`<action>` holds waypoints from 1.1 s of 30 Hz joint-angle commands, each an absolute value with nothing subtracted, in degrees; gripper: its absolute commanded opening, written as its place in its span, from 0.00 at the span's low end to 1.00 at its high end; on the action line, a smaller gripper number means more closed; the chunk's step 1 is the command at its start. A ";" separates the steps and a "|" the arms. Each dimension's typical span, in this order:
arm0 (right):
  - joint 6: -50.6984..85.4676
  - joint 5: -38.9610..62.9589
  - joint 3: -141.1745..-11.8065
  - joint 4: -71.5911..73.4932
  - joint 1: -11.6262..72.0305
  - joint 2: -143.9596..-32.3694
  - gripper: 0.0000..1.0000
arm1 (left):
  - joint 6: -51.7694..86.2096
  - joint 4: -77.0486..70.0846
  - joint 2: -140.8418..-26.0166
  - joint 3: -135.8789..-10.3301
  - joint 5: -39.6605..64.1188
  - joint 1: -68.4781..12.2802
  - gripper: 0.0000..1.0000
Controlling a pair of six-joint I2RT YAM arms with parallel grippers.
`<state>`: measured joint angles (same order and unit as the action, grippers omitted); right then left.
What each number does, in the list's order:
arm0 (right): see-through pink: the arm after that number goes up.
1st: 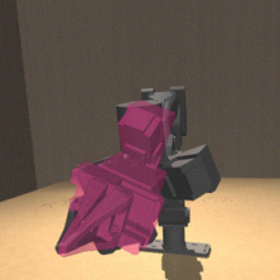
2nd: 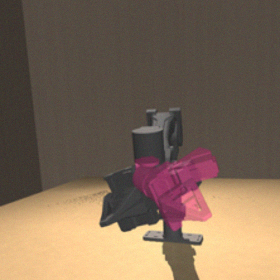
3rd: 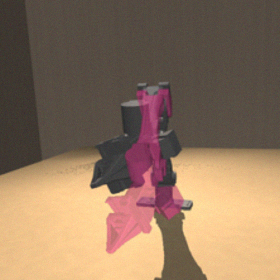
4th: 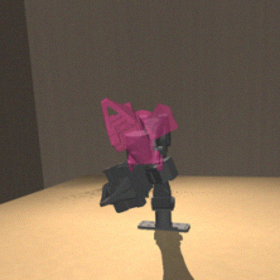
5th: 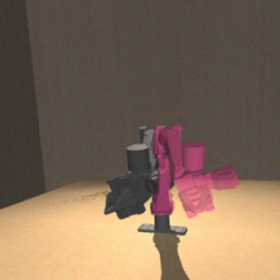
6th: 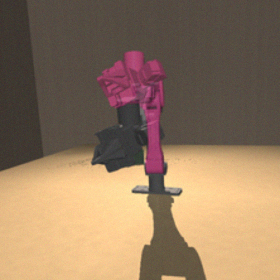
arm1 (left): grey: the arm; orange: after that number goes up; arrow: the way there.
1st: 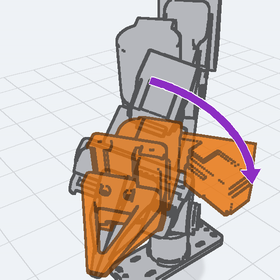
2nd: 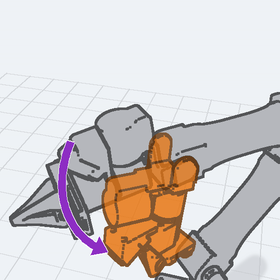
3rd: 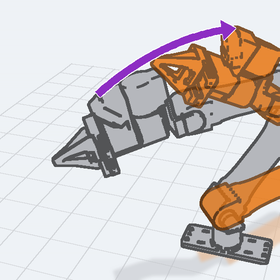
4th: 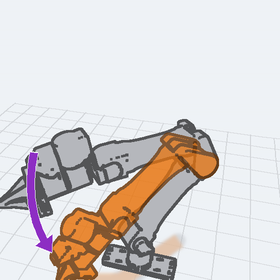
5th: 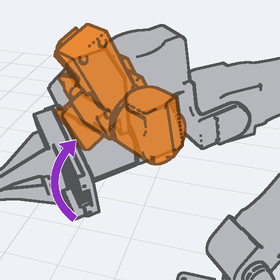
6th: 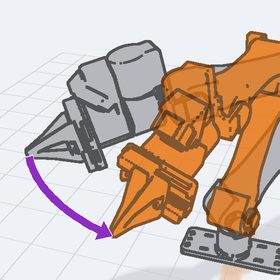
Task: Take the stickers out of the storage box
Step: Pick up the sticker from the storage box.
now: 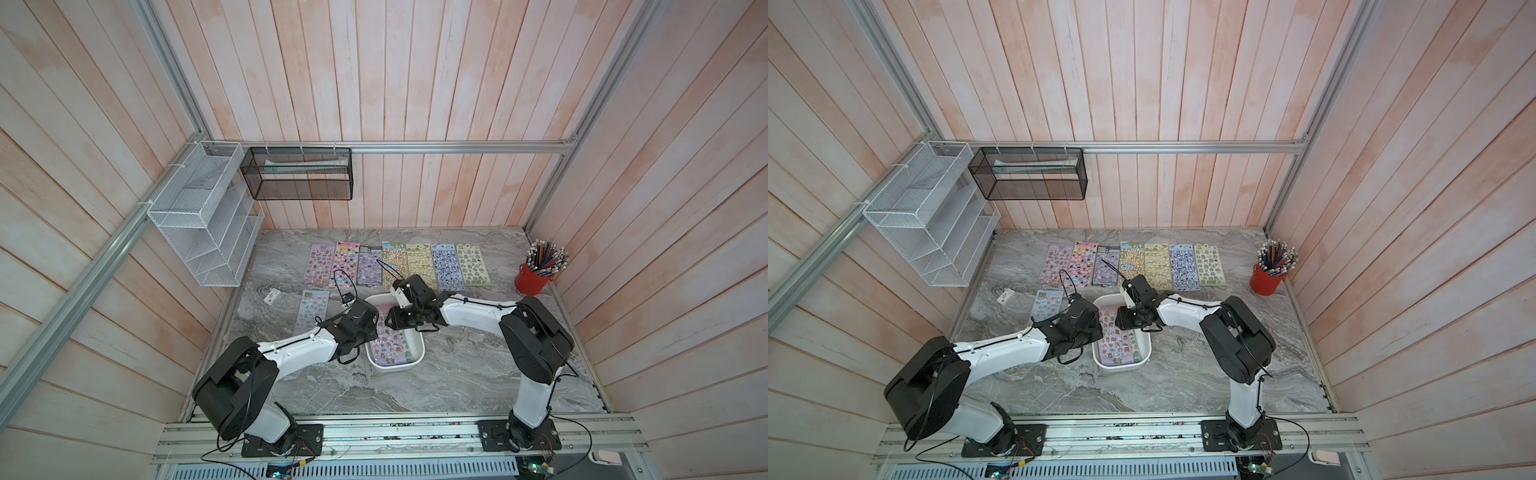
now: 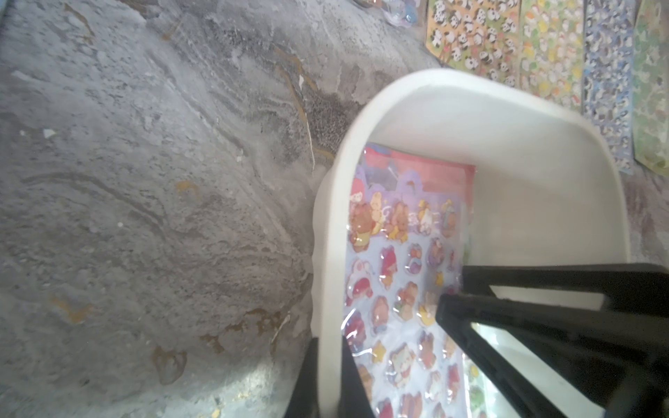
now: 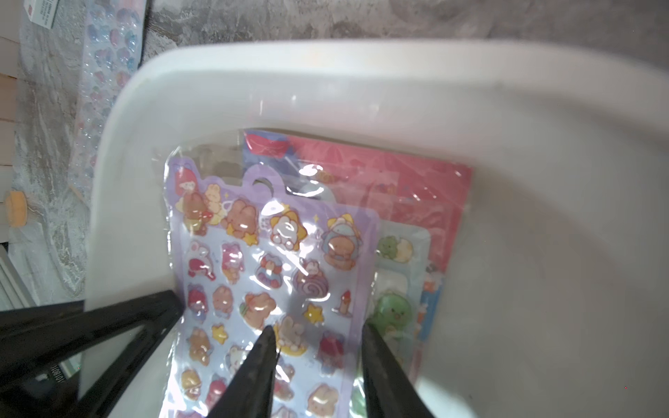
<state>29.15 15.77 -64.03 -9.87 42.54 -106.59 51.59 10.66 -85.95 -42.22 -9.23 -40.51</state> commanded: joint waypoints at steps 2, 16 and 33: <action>29.79 17.97 -61.44 -11.39 41.66 -105.66 0.38 | 51.86 9.14 -86.48 -43.86 -10.28 -39.03 0.00; 29.62 19.53 -59.51 -10.34 41.31 -104.24 0.25 | 51.76 9.22 -86.75 -43.95 -10.11 -38.36 0.00; 28.46 10.93 -62.26 -13.41 42.41 -106.97 0.30 | 51.68 9.14 -87.38 -44.30 -9.70 -38.15 0.00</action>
